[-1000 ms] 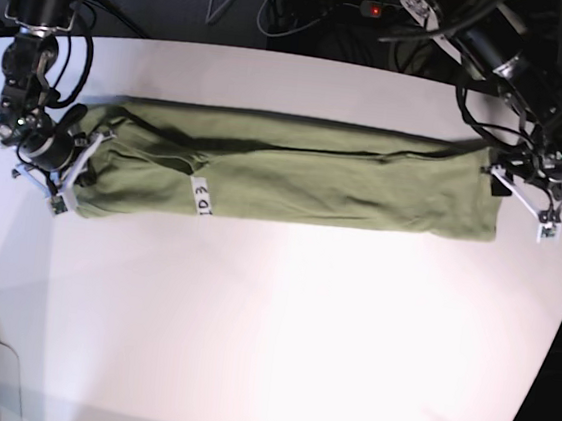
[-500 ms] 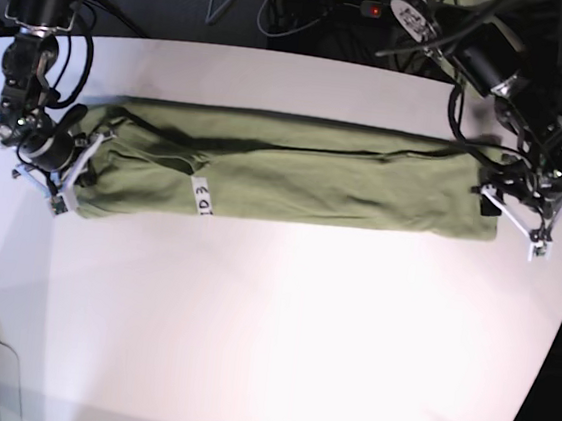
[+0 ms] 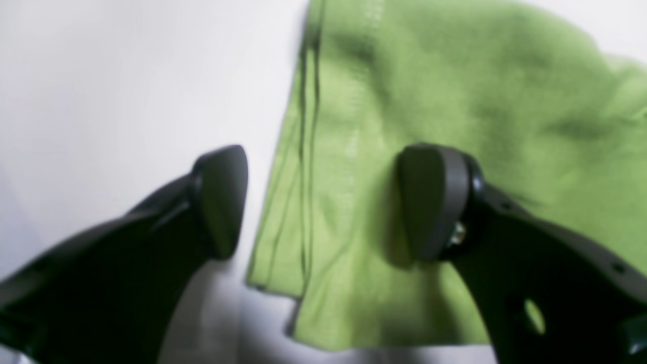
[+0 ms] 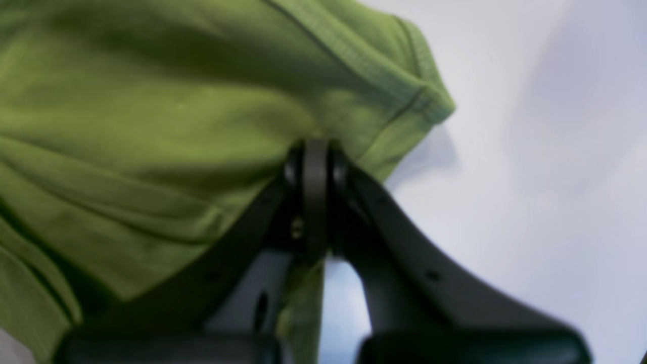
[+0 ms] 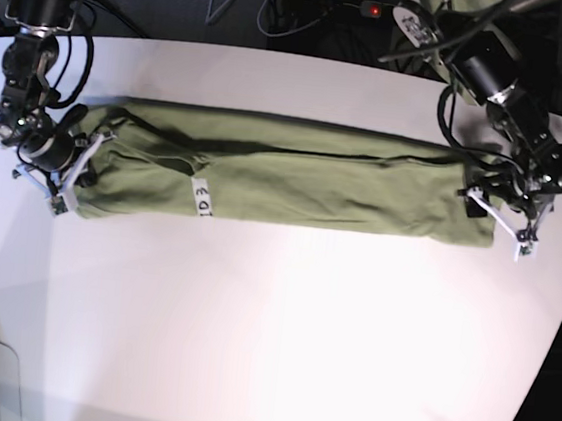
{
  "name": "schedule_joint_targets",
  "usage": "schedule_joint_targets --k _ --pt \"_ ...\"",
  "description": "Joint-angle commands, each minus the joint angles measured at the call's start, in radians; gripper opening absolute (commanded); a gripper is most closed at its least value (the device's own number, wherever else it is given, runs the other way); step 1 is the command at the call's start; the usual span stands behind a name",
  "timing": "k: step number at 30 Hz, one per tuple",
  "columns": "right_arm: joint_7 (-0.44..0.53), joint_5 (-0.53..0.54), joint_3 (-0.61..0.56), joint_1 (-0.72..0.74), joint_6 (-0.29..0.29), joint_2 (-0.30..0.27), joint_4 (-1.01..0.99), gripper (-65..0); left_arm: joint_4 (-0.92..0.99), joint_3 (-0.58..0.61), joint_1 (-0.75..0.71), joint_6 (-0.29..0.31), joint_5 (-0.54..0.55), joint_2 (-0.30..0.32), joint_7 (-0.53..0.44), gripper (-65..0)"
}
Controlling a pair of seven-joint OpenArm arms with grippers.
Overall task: Fold the T-shirt properly
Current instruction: 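Adjust the left gripper's grip on the strip end and flatten it, then carry the strip end with the left gripper toward the middle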
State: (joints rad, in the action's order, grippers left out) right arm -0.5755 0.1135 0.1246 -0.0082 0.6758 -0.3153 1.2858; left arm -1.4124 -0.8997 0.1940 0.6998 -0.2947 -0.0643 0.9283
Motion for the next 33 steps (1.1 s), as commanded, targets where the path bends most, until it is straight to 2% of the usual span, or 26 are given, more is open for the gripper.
schedule_joint_targets --k 1,4,6,8,12,13,15,20,23,27,33 --pt "-0.130 -0.064 -0.016 -0.026 0.022 0.012 -0.024 -64.6 -0.009 0.003 0.017 -0.002 -0.005 0.002 -0.004 -19.7" --pt "-0.130 -0.064 -0.016 -0.026 0.022 0.012 -0.024 -64.6 -0.009 0.001 0.015 -0.002 -0.005 0.001 -0.007 -20.1" --pt "-0.130 -0.064 -0.016 -0.026 0.022 0.012 -0.024 -64.6 -0.009 0.001 0.014 -0.002 -0.005 0.001 -0.007 -25.0" --pt "-0.130 -0.064 -0.016 -0.026 0.022 0.012 -0.024 -64.6 -0.008 0.001 0.014 -0.002 -0.004 0.001 -0.007 -35.5" --pt "-0.130 -0.064 -0.016 -0.026 0.022 0.012 -0.024 -64.6 -0.008 0.004 0.011 -0.002 -0.005 -0.001 -0.004 -63.4" --pt "-0.130 -0.064 -0.016 -0.026 0.022 0.012 -0.024 -64.6 -0.008 0.004 0.011 -0.002 -0.007 -0.001 -0.001 -65.0" --pt "-0.130 -0.064 -0.016 -0.026 0.022 0.012 -0.024 -64.6 -0.009 0.004 0.011 -0.002 -0.007 -0.001 0.030 -61.8" --pt "-0.130 -0.064 -0.016 -0.026 0.022 0.012 -0.025 -64.6 -0.074 0.003 0.015 -0.002 0.002 -0.002 0.105 -62.2" --pt "-0.130 -0.064 -0.016 -0.026 0.022 0.012 -0.025 -64.6 -0.158 0.012 0.017 -0.002 -0.005 -0.045 0.143 -62.2" --pt "-0.130 -0.064 -0.016 -0.026 0.022 0.012 -0.025 -64.6 -0.307 0.126 -0.003 -0.002 -0.007 -0.093 0.191 -62.3" --pt "-0.130 -0.064 -0.016 -0.026 0.022 0.012 -0.024 -64.6 -0.437 0.285 -0.006 -0.002 -0.031 -0.093 0.312 -62.3"
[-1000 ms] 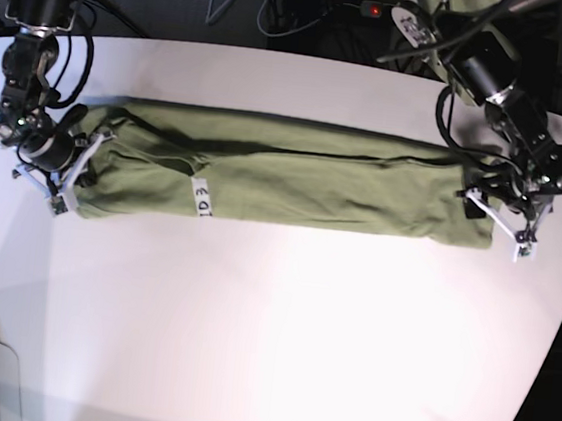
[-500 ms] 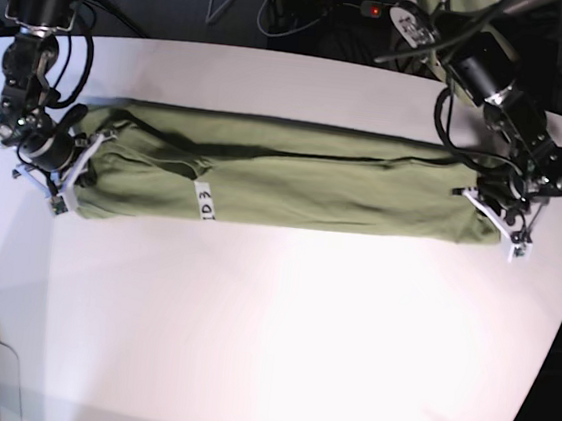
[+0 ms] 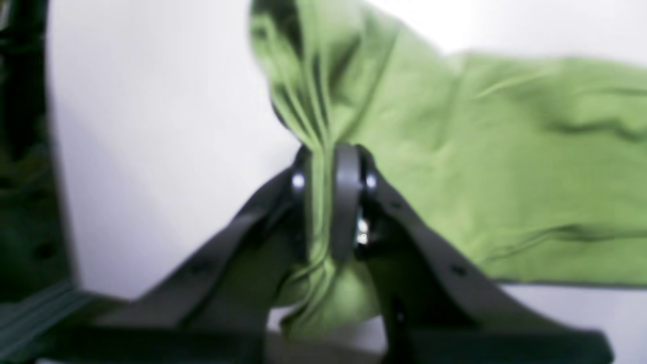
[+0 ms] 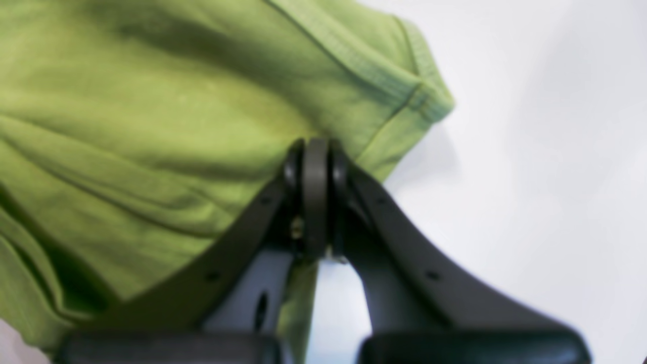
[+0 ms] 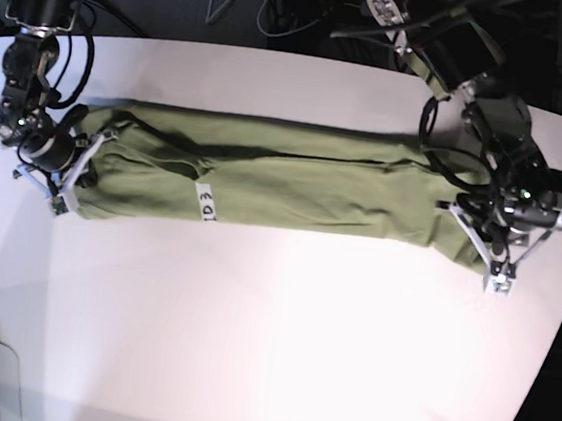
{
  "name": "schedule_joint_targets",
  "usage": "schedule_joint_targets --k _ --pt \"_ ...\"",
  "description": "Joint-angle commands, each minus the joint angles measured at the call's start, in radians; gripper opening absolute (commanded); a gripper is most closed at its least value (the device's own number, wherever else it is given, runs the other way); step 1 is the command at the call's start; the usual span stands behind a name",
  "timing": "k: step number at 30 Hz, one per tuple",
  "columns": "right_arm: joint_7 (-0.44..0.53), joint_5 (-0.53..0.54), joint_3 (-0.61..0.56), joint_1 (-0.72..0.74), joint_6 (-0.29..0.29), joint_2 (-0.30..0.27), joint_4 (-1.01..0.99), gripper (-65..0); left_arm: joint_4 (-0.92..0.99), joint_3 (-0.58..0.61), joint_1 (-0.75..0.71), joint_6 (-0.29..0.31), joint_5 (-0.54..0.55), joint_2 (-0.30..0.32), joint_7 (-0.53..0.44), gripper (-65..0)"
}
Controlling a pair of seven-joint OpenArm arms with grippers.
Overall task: Fold the T-shirt properly
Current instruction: 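Carry the strip end with the left gripper toward the middle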
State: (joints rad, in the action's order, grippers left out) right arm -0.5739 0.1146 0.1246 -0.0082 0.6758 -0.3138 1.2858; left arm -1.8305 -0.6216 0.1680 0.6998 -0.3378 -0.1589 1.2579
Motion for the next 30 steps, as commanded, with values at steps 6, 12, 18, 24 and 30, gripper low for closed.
schedule_joint_targets --k 6,12,18,24,30 --pt "-0.131 -0.065 -0.016 -0.026 0.022 0.011 -0.024 -64.6 -0.044 0.174 -0.018 -0.002 0.004 0.002 0.010 -62.3" --pt "-0.131 -0.065 -0.015 -0.026 0.022 0.011 -0.024 -64.6 -0.082 0.411 -0.101 -0.002 -0.004 0.002 -0.025 -62.4" --pt "-0.131 -0.065 -0.015 -0.026 0.022 0.011 -0.024 -64.6 -0.136 0.619 -0.187 -0.027 -0.007 0.002 -0.062 -62.4" --pt "-0.131 -0.065 -0.015 -0.026 0.022 0.011 -0.022 -64.6 -0.127 0.774 -0.209 -0.369 -0.007 0.002 -0.068 -62.4" --pt "-0.131 -0.065 -0.015 -0.026 0.022 0.011 -0.022 -64.6 -0.067 0.888 -0.207 -0.587 -0.005 0.002 -0.068 -62.4"
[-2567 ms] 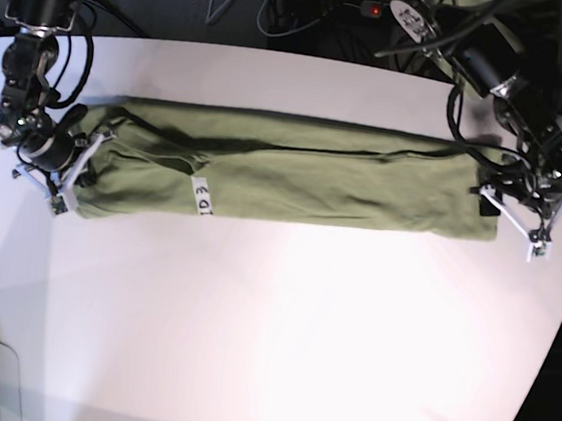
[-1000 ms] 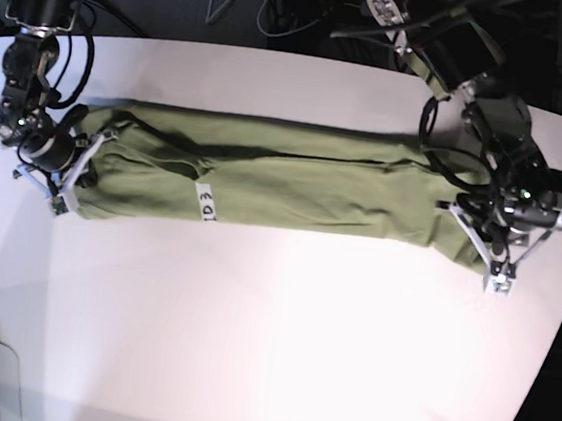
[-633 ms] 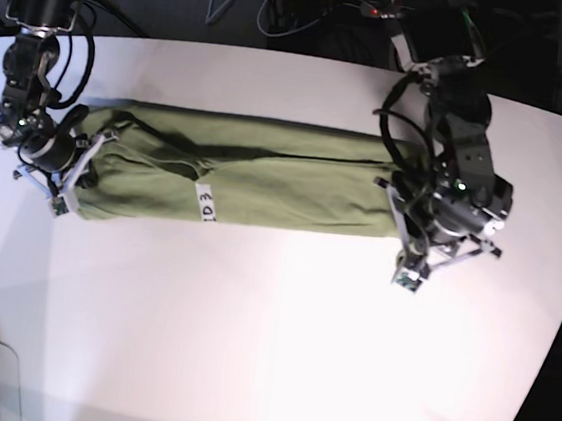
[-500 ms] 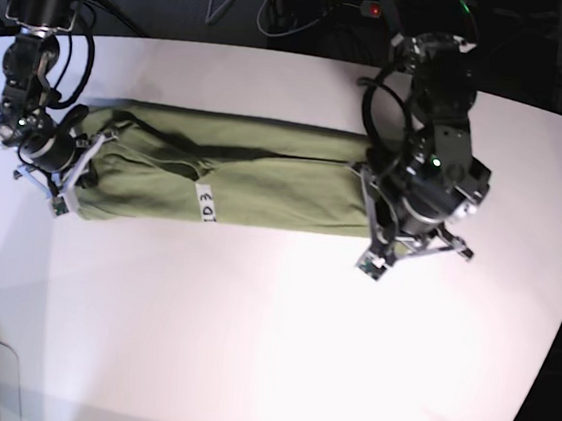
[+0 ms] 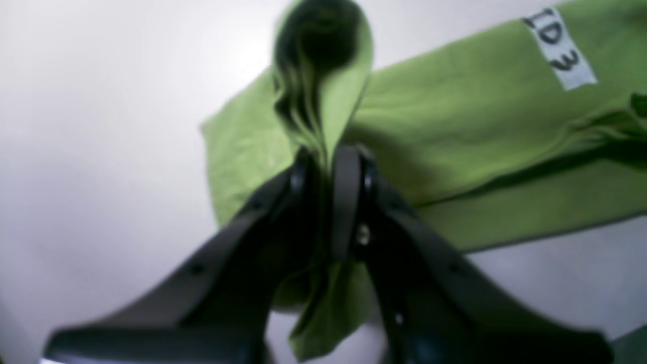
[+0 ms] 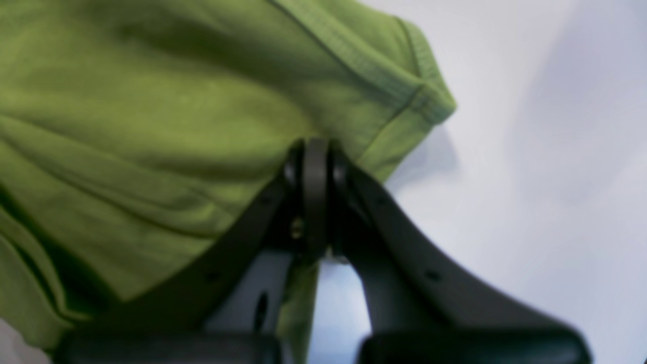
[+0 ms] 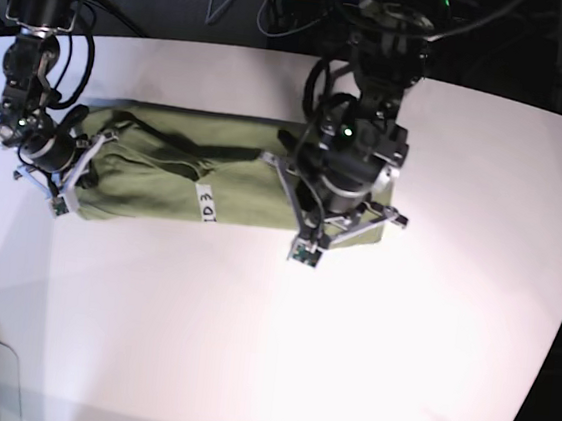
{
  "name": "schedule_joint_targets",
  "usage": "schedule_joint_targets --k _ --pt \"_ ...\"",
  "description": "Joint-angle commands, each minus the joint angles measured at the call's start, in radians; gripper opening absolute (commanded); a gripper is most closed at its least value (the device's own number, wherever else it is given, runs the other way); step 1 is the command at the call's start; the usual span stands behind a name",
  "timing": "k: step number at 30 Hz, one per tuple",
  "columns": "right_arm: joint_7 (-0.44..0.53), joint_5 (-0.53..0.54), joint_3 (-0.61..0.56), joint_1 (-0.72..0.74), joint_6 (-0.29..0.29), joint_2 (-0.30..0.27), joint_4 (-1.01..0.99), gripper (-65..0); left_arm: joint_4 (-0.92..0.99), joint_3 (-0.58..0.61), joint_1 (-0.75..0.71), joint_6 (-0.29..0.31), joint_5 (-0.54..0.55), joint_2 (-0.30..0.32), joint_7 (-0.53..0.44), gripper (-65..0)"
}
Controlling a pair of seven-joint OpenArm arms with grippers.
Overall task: Fold the T-shirt properly
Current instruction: 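Carry the strip end with the left gripper toward the middle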
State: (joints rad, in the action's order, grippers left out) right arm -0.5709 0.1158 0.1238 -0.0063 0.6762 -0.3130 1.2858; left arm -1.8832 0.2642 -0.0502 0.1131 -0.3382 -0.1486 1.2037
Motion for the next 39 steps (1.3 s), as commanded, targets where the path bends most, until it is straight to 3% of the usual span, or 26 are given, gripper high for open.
schedule_joint_targets --k 1,11,23,31,36,39 --pt "-0.134 -0.066 -0.014 -0.030 0.022 0.010 -0.022 -64.6 0.009 0.016 0.011 -0.025 -0.005 -0.008 -0.014 -62.4" --pt "-0.134 -0.066 -0.014 -0.036 0.022 0.010 -0.022 -64.6 0.126 0.068 0.011 -0.178 0.003 -0.008 -0.063 -62.4" --pt "-0.134 -0.066 -0.017 -0.037 0.022 0.010 -0.022 -64.6 0.116 0.065 0.031 -0.184 0.009 -0.008 -0.063 -62.4" --pt "-0.134 -0.066 -0.054 -0.037 0.022 0.011 -0.022 -64.6 0.106 0.142 0.051 -0.186 0.101 -0.008 -0.060 -62.4" --pt "-0.134 -0.066 -0.054 -0.037 0.022 0.011 -0.022 -64.6 0.110 0.208 0.049 -0.292 0.104 -0.008 -0.060 -62.4" --pt "-0.134 -0.066 -0.054 -0.037 0.022 0.011 -0.022 -64.6 0.126 0.218 0.049 -0.304 0.104 -0.008 -0.061 -62.4"
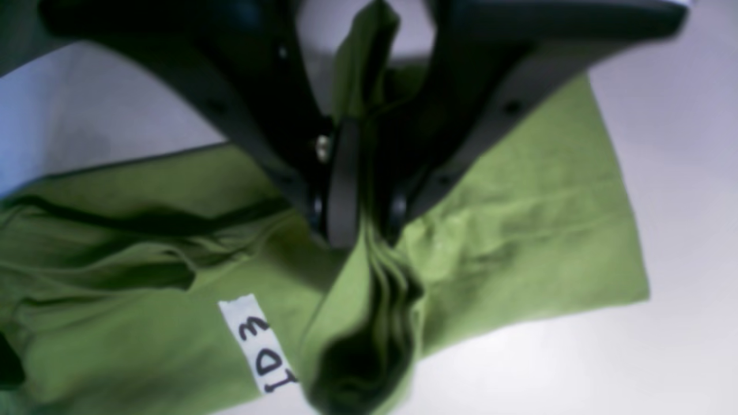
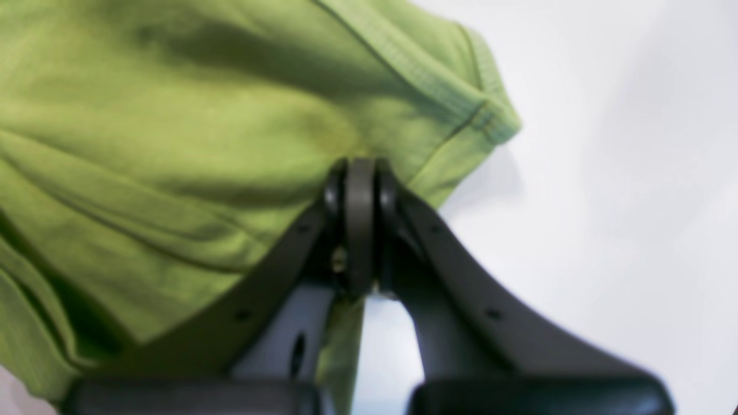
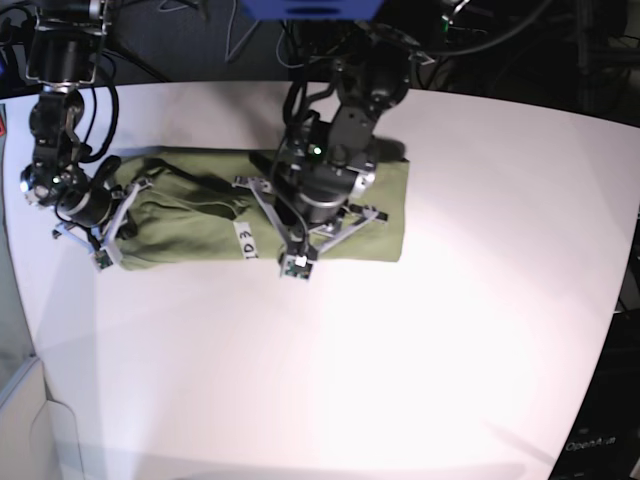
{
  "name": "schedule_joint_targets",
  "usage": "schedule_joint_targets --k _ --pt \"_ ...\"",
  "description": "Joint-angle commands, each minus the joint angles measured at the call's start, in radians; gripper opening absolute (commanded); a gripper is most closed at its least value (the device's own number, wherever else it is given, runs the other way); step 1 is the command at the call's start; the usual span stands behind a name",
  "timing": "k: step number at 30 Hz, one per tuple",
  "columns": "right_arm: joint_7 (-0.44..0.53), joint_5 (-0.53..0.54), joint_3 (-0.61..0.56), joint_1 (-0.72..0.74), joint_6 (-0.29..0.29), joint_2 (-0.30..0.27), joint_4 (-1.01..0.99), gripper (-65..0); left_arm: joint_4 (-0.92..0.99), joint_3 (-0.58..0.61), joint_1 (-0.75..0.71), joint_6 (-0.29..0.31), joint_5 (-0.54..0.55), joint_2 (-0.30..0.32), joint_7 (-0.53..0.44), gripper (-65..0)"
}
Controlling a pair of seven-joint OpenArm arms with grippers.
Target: Fold the T-shirt properly
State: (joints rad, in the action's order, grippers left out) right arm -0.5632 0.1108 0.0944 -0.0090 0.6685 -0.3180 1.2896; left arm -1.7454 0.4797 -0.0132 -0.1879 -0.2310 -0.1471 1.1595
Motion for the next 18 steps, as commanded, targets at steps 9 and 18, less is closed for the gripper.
schedule_joint_targets --k 9,18 --pt "-0.142 -0.061 -0.025 -0.035 0.030 0.016 -0.026 -64.6 -0.003 -0.002 0.011 -0.008 -0.003 -0.010 -0.020 -48.3" --pt "-0.142 -0.061 -0.025 -0.035 0.030 0.016 -0.026 -64.6 -0.242 0.000 -0.061 0.054 -0.001 -0.010 -0.125 -17.9"
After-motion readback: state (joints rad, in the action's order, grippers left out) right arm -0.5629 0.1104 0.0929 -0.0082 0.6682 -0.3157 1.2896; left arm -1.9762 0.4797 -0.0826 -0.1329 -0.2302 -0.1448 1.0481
